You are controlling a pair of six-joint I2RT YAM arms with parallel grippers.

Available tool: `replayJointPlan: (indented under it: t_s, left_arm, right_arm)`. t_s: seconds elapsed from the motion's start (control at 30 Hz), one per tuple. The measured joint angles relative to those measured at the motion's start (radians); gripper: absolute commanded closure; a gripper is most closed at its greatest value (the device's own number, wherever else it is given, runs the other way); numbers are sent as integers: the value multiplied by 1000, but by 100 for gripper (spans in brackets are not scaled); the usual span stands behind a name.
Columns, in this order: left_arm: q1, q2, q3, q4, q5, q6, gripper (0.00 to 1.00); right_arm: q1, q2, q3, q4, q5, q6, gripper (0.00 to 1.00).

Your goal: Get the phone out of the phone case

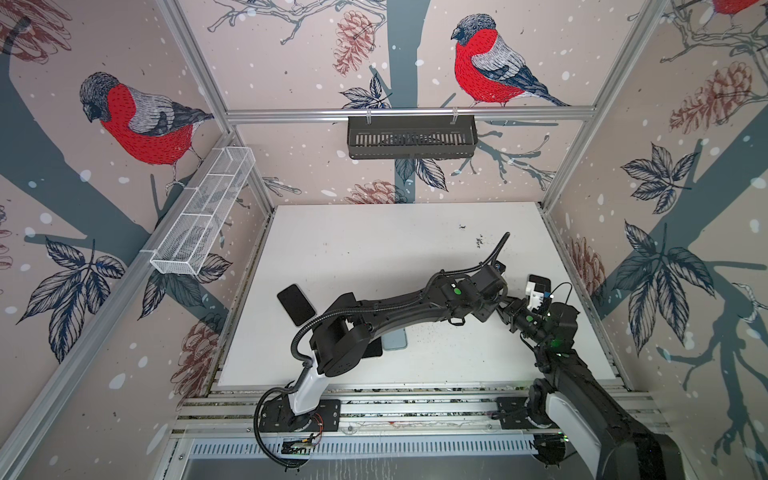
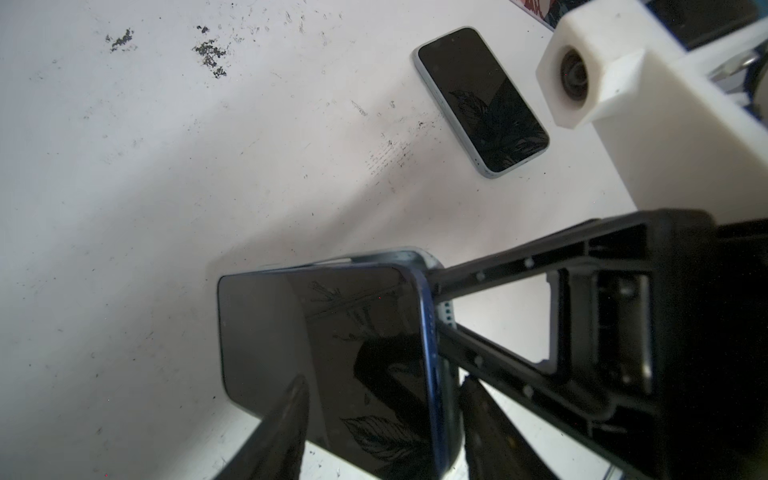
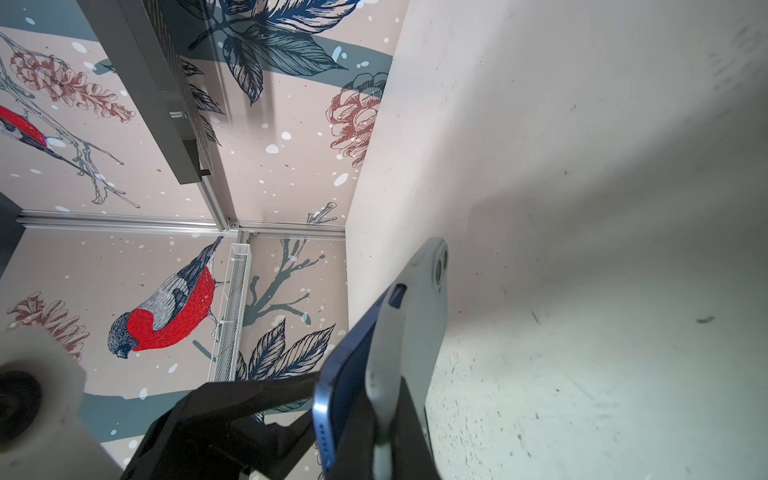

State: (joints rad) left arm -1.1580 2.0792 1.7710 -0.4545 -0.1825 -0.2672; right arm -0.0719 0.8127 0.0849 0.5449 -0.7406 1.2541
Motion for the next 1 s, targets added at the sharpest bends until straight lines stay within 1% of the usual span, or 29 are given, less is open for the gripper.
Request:
replayJointPlan:
  t_s: [0.07,0.2,0.27,0.4,0.47,0.57,0.67,0.73,0.83,0.9,1.0]
  left_arm:
    - [-5,16,23,-17,-16,-10,53]
    - [-10,34,42,-23,-43,-24,76]
    - [-9,34,42,-26,-90,-23,81]
    - [-3,34,27,-50,-182,-21,83]
    - [-3,29,13,-48,-198,-20,84]
    - [-4,3,-26,-39,-210,-9,91]
    - [-12,-32,-63,-31,-238,13,94]
    - [-30,-80,-101,-28,-293,48,94]
    - [-81,-197,-180,2,-387,118,94]
    - [-126,-283,-251,70,-468,180,94]
    - [-174,-356,-386,153,-584,267,94]
  right_arm:
    - [0,-5,0,-10,11,0,100]
    - [4,-23,-1,-39,32,0,100]
    - [8,-36,-3,-53,32,0,100]
    - [21,-69,-5,-64,18,0,100]
    - [25,-81,-7,-71,16,0,100]
    - [32,-94,-10,-77,15,0,100]
    - [33,-100,-12,-99,21,-4,100]
    - [33,-103,-12,-103,23,-20,100]
    - [31,-104,-22,-119,33,-31,100]
    - [24,-105,-39,-128,38,-31,100]
    - [16,-111,-50,-146,64,-26,100]
